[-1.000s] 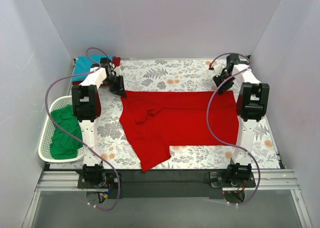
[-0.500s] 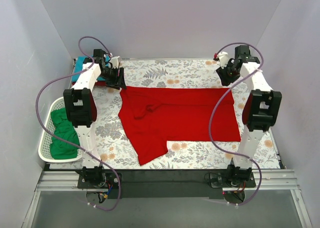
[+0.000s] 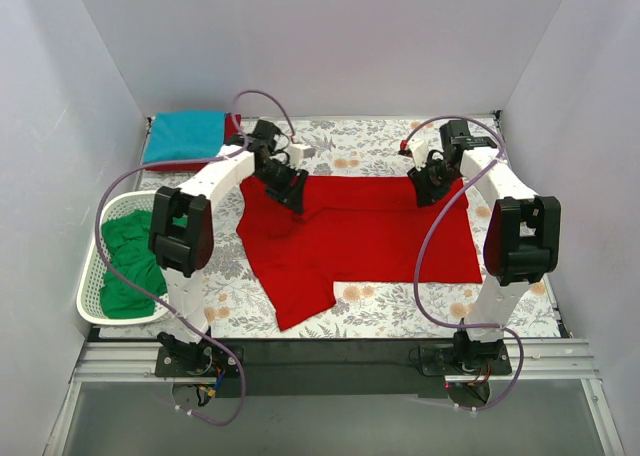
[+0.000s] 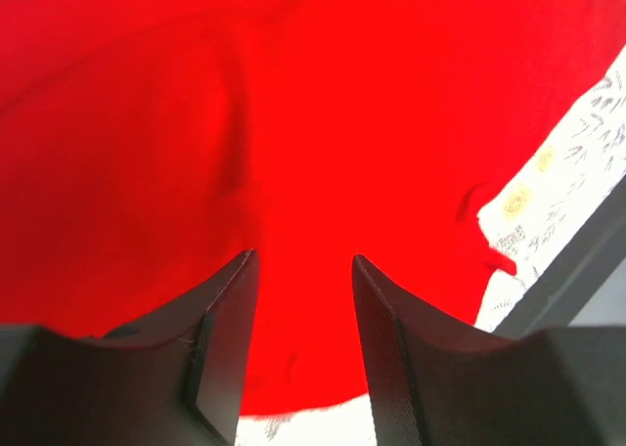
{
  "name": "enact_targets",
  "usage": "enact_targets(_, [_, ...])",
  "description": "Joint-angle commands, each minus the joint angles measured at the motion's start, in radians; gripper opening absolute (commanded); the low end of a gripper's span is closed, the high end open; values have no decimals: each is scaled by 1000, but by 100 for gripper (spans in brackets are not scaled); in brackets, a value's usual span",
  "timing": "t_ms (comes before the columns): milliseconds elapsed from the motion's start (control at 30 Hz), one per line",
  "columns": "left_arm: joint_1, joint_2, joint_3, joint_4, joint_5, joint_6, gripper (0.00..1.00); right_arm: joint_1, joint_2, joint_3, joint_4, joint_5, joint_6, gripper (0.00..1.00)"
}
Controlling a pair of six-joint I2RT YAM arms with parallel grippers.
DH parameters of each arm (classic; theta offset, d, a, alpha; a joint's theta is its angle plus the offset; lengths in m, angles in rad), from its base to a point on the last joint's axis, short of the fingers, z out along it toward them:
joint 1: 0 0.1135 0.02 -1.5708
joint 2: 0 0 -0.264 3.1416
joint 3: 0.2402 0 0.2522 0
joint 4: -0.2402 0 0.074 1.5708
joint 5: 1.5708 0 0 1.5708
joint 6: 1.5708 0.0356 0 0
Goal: Fold and stack the t-shirts
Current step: Fold the tshirt
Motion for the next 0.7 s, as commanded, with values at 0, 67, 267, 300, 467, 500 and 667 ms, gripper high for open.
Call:
enact_targets(0, [-49,37,48,35,-105,1,43,-15,-12,-16,-9,-13,42,30])
enact_targets(67, [-70,73,75,35,-134,-7,43,-13,-22,-28,-9,-11,43,30])
enact_targets(267, [-119,126,95,38,-226,7,45,-15,-23,-35,-9,13,42,30])
enact_targets(300, [-121,136,95,38,-229,7,45,-15,-22,-35,-8,15,42,30])
enact_targets(467, [-127,155,101,48,-243,10,43,-18,-8,-29,-9,19,42,30])
enact_targets(500, [-127,160,104,50,-243,11,43,-18,-8,-30,-9,21,43,30])
enact_targets(667, [-144,164,120,52,-232,21,40,-22,0,-30,-9,26,42,30])
